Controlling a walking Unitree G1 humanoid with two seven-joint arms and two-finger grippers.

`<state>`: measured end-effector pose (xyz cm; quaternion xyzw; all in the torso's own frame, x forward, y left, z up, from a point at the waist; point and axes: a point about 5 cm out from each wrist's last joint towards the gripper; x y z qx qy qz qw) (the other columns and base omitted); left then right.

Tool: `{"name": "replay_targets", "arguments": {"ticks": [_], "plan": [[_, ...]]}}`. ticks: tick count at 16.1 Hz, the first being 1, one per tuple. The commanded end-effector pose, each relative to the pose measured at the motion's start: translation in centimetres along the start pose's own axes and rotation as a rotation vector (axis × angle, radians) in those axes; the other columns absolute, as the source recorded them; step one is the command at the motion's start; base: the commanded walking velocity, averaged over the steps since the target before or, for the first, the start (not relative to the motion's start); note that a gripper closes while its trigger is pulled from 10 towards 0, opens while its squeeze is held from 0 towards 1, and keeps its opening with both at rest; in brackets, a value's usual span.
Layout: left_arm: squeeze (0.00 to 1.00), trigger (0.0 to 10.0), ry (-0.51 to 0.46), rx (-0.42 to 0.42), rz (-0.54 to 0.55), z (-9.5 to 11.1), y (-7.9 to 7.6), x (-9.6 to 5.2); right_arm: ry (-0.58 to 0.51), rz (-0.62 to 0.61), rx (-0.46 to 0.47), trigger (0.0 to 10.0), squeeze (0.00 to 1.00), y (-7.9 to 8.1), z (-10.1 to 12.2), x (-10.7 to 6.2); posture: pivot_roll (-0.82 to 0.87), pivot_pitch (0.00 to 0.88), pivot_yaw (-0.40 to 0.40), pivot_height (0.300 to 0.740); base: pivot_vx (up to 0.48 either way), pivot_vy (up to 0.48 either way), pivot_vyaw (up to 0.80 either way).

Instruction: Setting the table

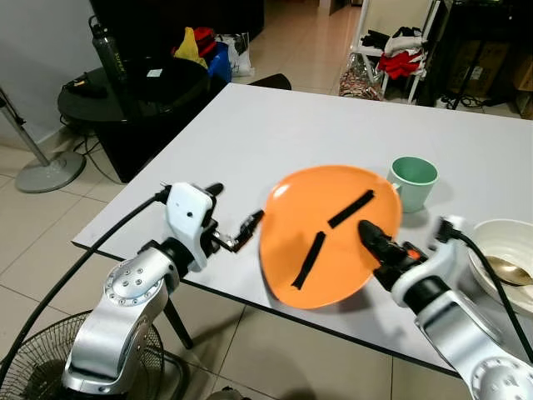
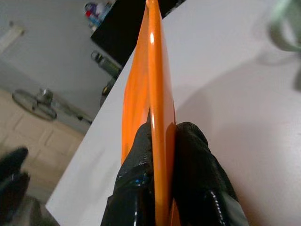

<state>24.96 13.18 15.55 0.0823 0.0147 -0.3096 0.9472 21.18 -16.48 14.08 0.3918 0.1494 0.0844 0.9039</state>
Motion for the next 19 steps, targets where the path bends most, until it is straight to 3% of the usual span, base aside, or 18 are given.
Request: {"name": "replay_targets", "arguments": {"ticks": [1,5,12,14,19], "plan": [[0.00,10.0,0.007,0.000,-0.049,0.1,-0.5,-0.2,-0.014,-0.001,0.040,10.0,0.00,0.0,0.3,-0.4,0.04,0.000,0.089,0.740,0.000,0.000,0.00],[0.00,10.0,0.025,-0.030,-0.170,0.0,-1.6,-0.6,-0.047,-0.116,0.161,10.0,0.00,-1.8,-0.1,-2.1,0.03,0.000,0.101,0.740,0.000,0.000,0.00],[0.00,10.0,0.037,-0.026,-0.249,-0.3,-2.4,-0.3,-0.111,-0.300,0.312,10.0,0.00,-4.9,-0.7,-4.3,0.00,0.000,0.121,0.740,0.000,0.000,0.00],[0.00,10.0,0.030,-0.032,-0.296,-0.3,-3.1,-0.1,-0.141,-0.361,0.336,10.0,0.00,-6.3,-0.9,-4.7,-0.01,0.000,0.122,0.740,0.000,0.000,0.00],[0.00,10.0,0.024,-0.032,-0.350,-0.2,-4.0,-0.4,-0.136,-0.416,0.359,10.0,0.00,-7.2,-1.3,-4.9,-0.01,0.000,0.116,0.740,0.000,0.000,0.00]]}}
Point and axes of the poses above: a point about 5 cm out from each wrist's last joint towards the gripper, its own x axis pointing out of the wrist towards the gripper, its own z axis along the axis of the wrist's last joint, y = z × x, and after that the axes turned 4 degrees about x, right-handed
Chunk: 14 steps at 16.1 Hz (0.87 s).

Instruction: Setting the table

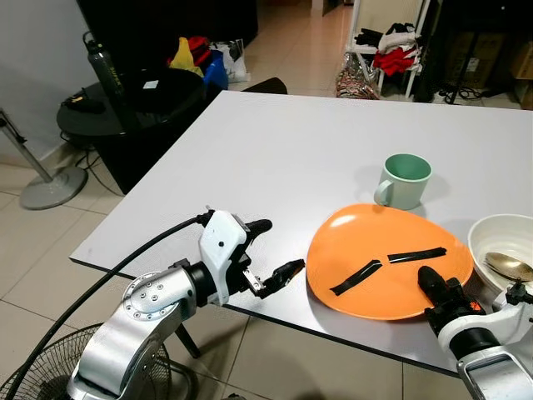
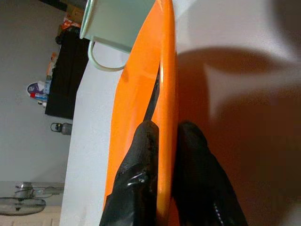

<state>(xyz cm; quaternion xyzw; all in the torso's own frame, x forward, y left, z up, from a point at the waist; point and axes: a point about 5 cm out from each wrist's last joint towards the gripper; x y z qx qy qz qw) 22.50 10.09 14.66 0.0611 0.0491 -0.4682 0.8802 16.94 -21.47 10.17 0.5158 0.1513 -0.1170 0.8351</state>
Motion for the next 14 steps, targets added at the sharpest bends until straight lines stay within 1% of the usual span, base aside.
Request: {"name": "replay_targets", "arguments": {"ticks": [1,2,3,4,5,6,7,8,10,12,14], "plan": [[0.00,10.0,-0.011,0.010,-0.042,0.3,-0.5,-0.2,-0.007,-0.108,0.019,10.0,0.00,-1.5,-0.1,0.0,-0.01,0.000,0.116,0.740,0.000,0.000,0.00],[0.00,10.0,-0.016,0.001,-0.082,0.4,-0.9,-0.2,-0.018,-0.119,0.029,10.0,0.00,-1.7,0.0,0.0,-0.01,0.000,0.115,0.740,0.000,0.000,0.00],[0.00,10.0,-0.013,-0.006,-0.115,0.4,-1.3,-0.2,-0.025,-0.137,0.027,10.0,0.17,-2.0,0.2,0.0,-0.01,0.000,0.114,0.740,0.000,0.000,0.00],[0.00,10.0,-0.008,-0.006,-0.124,0.4,-1.5,-0.3,-0.027,-0.144,0.026,10.0,0.18,-2.1,0.2,-0.1,-0.01,0.000,0.114,0.740,0.000,0.000,0.00],[0.00,10.0,0.005,-0.009,-0.133,0.1,-1.6,-0.3,-0.029,-0.158,0.023,10.0,0.47,-2.3,0.3,-0.1,-0.02,0.000,0.113,0.740,0.000,0.000,0.00],[0.00,10.0,0.007,-0.012,-0.135,0.1,-1.6,-0.3,-0.029,-0.160,0.023,10.0,0.47,-2.4,0.3,-0.1,-0.02,0.000,0.113,0.740,0.000,0.000,0.00],[0.00,10.0,0.008,-0.023,-0.150,0.1,-1.7,-0.4,-0.028,-0.164,0.020,10.0,0.84,-2.5,0.3,-0.2,-0.02,0.000,0.113,0.740,0.000,0.000,0.00],[0.00,10.0,0.012,-0.031,-0.166,0.1,-1.7,-0.5,-0.027,-0.167,0.013,10.0,1.00,-2.5,0.3,-0.2,-0.02,0.000,0.113,0.740,0.000,0.000,0.00],[0.00,10.0,0.015,-0.036,-0.170,0.0,-1.6,-0.6,-0.025,-0.170,0.006,10.0,1.00,-2.6,0.4,-0.4,-0.03,0.000,0.112,0.740,0.000,0.000,0.00],[0.00,10.0,0.017,-0.044,-0.178,0.1,-1.5,-0.6,-0.003,-0.163,-0.027,10.0,1.00,-2.5,0.5,-0.6,-0.03,0.000,0.110,0.740,0.000,0.000,0.00],[0.00,10.0,0.025,-0.059,-0.203,0.1,-1.5,-0.8,0.037,-0.152,-0.123,10.0,1.00,-2.1,0.8,-1.2,-0.04,0.000,0.108,0.740,0.000,0.000,0.00]]}}
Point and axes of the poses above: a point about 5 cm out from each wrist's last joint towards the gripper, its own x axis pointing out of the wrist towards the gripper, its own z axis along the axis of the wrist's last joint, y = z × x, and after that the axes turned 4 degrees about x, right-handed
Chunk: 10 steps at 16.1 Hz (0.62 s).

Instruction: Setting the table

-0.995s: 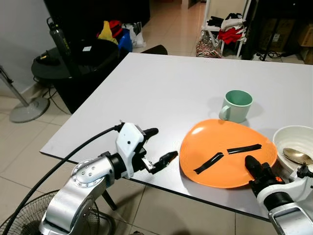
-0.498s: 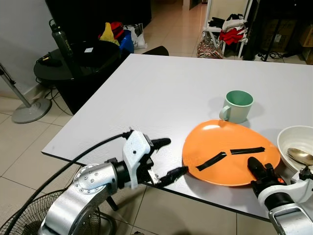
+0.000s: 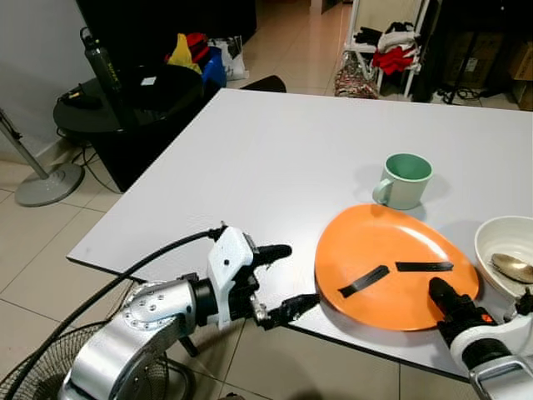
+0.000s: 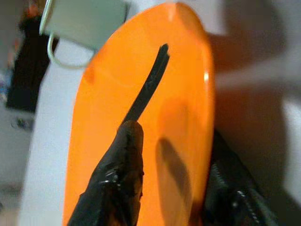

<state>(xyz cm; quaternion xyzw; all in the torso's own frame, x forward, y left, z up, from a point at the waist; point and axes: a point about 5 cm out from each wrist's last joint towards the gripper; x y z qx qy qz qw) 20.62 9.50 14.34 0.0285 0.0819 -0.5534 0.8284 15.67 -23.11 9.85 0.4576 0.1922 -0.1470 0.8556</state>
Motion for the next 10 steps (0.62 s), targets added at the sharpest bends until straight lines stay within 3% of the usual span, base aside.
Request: {"name": "replay_targets", "arguments": {"ticks": [1,5,10], "plan": [[0.00,10.0,0.008,0.014,0.003,0.3,0.3,-0.3,0.039,-0.027,-0.057,10.0,1.00,-0.3,-0.3,-0.4,-0.04,0.000,0.106,0.740,0.000,0.000,0.00],[0.00,10.0,0.017,0.021,0.035,0.2,1.0,-0.5,0.127,0.052,-0.358,10.0,1.00,0.8,1.0,-1.8,-0.05,0.000,0.103,0.740,0.000,0.000,0.00],[0.00,10.0,0.022,0.023,0.037,0.0,1.2,-0.5,0.239,0.118,-0.577,10.0,1.00,1.2,2.8,-3.7,-0.05,0.000,0.106,0.740,0.000,0.000,0.00]]}}
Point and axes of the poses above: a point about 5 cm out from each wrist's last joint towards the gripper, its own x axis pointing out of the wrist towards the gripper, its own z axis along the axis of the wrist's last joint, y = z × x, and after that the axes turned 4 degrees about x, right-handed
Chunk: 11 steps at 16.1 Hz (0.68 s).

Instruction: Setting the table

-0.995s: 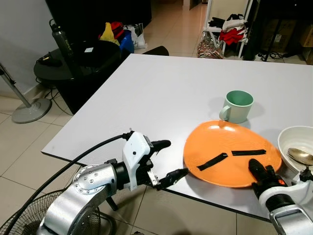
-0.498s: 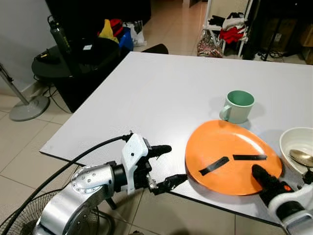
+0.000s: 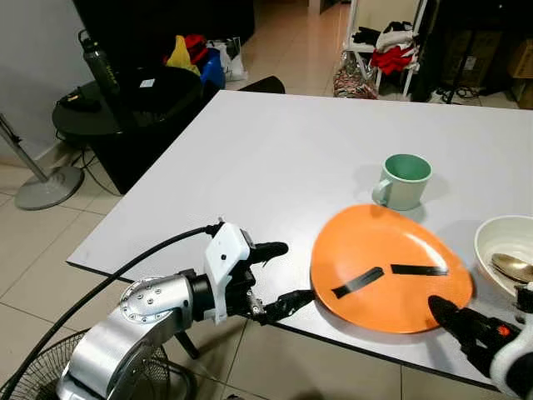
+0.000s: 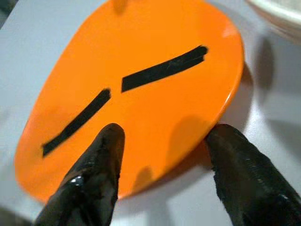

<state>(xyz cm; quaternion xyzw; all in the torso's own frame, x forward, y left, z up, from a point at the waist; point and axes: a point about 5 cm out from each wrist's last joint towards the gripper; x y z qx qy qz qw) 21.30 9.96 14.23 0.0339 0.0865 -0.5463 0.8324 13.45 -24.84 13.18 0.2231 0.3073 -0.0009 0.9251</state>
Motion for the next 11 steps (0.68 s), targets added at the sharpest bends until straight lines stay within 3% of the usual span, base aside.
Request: {"name": "replay_targets", "arguments": {"ticks": [1,7,8,9,10,11], "plan": [[0.00,10.0,0.008,0.021,0.020,0.1,0.4,-0.3,0.002,0.050,-0.044,10.0,1.00,0.6,0.5,-0.6,-0.06,0.000,0.108,0.740,0.000,0.000,0.00],[0.00,10.0,0.004,0.026,0.032,-0.2,0.6,-0.2,0.006,0.169,-0.296,10.0,1.00,1.9,3.8,-3.4,-0.06,0.000,0.108,0.740,0.000,0.000,0.00],[0.00,10.0,-0.018,0.026,0.060,-0.1,0.7,-0.2,-0.072,0.198,-0.374,10.0,1.00,2.9,5.0,-3.5,-0.07,0.000,0.114,0.740,0.000,0.000,0.00],[0.00,10.0,-0.030,0.040,0.145,0.0,1.3,0.0,-0.198,0.181,-0.423,10.0,1.00,3.8,6.2,-2.7,-0.07,0.000,0.115,0.740,0.000,0.000,0.00],[0.00,10.0,-0.042,0.064,0.300,0.1,2.5,0.2,-0.323,0.167,-0.433,10.0,1.00,5.2,7.0,-1.5,-0.07,0.000,0.115,0.740,0.000,0.000,0.00],[0.00,10.0,-0.059,0.079,0.421,0.4,3.5,0.3,-0.385,0.173,-0.419,10.0,1.00,6.7,7.1,-0.4,-0.06,0.000,0.115,0.740,0.000,0.000,0.00]]}}
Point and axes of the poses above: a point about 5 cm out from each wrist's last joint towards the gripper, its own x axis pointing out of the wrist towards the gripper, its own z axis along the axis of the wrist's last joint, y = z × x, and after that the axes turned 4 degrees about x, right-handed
